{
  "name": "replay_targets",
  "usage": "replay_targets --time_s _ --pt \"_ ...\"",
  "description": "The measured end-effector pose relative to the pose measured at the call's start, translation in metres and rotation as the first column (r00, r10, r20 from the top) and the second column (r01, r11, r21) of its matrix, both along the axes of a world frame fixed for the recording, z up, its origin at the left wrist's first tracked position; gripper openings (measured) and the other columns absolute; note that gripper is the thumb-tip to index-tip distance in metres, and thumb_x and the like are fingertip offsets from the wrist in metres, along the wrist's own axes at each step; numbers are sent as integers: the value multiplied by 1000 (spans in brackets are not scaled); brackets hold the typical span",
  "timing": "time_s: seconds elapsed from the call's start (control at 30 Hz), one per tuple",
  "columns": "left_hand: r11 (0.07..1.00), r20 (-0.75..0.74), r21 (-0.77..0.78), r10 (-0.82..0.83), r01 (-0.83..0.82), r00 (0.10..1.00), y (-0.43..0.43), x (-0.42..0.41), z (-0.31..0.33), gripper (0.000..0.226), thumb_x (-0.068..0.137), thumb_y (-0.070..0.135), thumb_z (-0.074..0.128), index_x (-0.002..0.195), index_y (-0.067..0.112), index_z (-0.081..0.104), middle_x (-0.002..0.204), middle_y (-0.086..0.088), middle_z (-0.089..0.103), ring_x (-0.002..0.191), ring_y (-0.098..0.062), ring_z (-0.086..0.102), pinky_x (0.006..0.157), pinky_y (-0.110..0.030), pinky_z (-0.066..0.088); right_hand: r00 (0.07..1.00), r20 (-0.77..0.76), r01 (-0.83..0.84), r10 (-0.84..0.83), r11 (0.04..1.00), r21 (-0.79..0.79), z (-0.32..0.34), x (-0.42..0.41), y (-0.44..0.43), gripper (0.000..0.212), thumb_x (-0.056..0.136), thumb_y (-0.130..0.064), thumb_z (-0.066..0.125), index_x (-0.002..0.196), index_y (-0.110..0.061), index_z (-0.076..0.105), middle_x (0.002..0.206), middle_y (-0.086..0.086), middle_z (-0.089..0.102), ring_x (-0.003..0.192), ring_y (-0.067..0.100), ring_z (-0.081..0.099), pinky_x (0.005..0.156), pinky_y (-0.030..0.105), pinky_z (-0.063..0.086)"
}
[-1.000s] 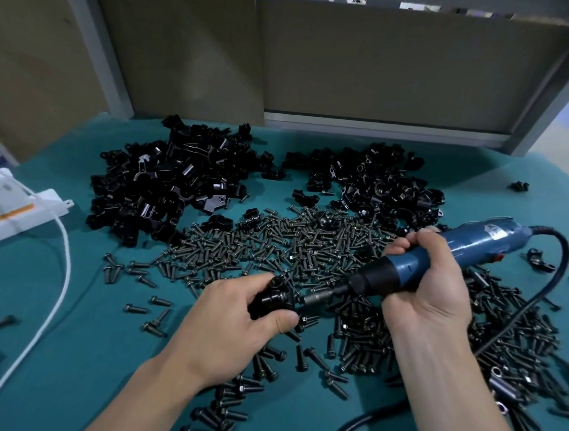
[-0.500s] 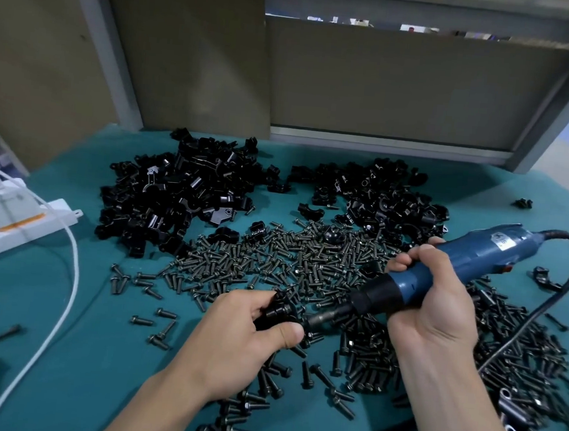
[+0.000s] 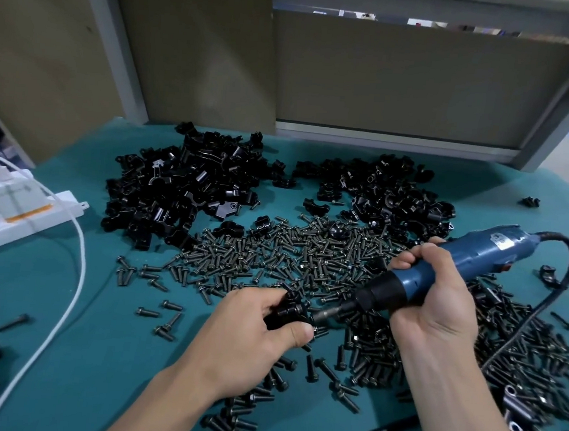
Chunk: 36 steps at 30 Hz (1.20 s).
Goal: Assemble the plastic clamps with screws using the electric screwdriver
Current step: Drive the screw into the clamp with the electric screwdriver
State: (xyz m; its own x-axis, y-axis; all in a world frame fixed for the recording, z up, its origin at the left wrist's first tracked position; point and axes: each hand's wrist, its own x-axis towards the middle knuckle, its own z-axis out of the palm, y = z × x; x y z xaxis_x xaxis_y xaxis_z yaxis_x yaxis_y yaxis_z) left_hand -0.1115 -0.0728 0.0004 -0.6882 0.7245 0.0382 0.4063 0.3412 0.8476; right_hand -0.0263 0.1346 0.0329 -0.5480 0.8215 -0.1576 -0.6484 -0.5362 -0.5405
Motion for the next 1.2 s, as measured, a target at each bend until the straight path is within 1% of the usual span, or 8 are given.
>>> replay_targets --time_s 0.3,0.4,0.6,0.7,0.87,0.97,1.1,1.2 --pt "999 -1 23 41 -41 999 -3 -1 -3 49 73 72 66 84 24 69 77 -7 72 75 -34 68 70 -58 57 1000 -28 -1 -1 997 -72 -6 -6 -5 29 86 13 62 101 -11 54 74 6 61 58 16 57 57 26 52" --pt "998 -8 37 47 -46 999 -2 -1 -3 47 74 69 67 84 23 70 78 -7 73 76 -34 69 71 -57 57 1000 -30 1 -3 997 -81 -6 -7 -6 30 86 13 63 101 -11 54 74 6 62 57 16 58 58 27 52" --pt "998 -4 51 48 -48 999 -2 1 -4 50 73 70 66 82 21 70 78 -12 71 74 -37 67 72 -55 57 999 -41 -11 8 997 -81 -8 -8 -6 27 87 13 61 99 -10 53 72 6 61 56 16 58 56 26 52" --pt "997 -5 61 56 -55 998 -2 1 -4 52 72 71 65 82 20 71 80 -11 72 77 -36 67 76 -49 57 999 -44 -13 9 997 -81 -9 -8 -6 27 87 13 61 98 -9 53 71 7 61 56 16 58 56 26 52" --pt "996 -1 69 58 -58 998 -2 1 -3 48 75 66 68 85 19 73 80 -6 73 79 -30 69 79 -51 57 998 -53 -26 22 997 -79 -9 -8 -8 27 88 13 60 99 -10 53 71 6 61 56 15 58 56 26 52" --pt "996 3 73 56 -56 998 -3 2 -2 46 74 66 68 82 21 73 77 -2 72 76 -28 68 77 -51 57 998 -60 -33 29 996 -81 -9 -8 -8 27 89 13 59 100 -10 53 72 6 61 57 15 58 57 26 51" --pt "994 -4 94 48 -47 999 -3 2 -1 48 73 68 68 80 21 72 74 -8 70 71 -36 65 69 -53 56 997 -66 -45 39 995 -91 -8 -8 -8 27 89 13 59 101 -10 53 73 6 60 57 16 58 57 26 52" --pt "995 -23 91 50 -48 998 -2 2 1 49 72 70 66 78 22 72 72 -5 69 68 -32 64 66 -50 56 998 -61 -37 31 994 -104 -8 -9 -8 28 88 13 60 101 -9 52 72 7 61 57 16 58 58 27 52"
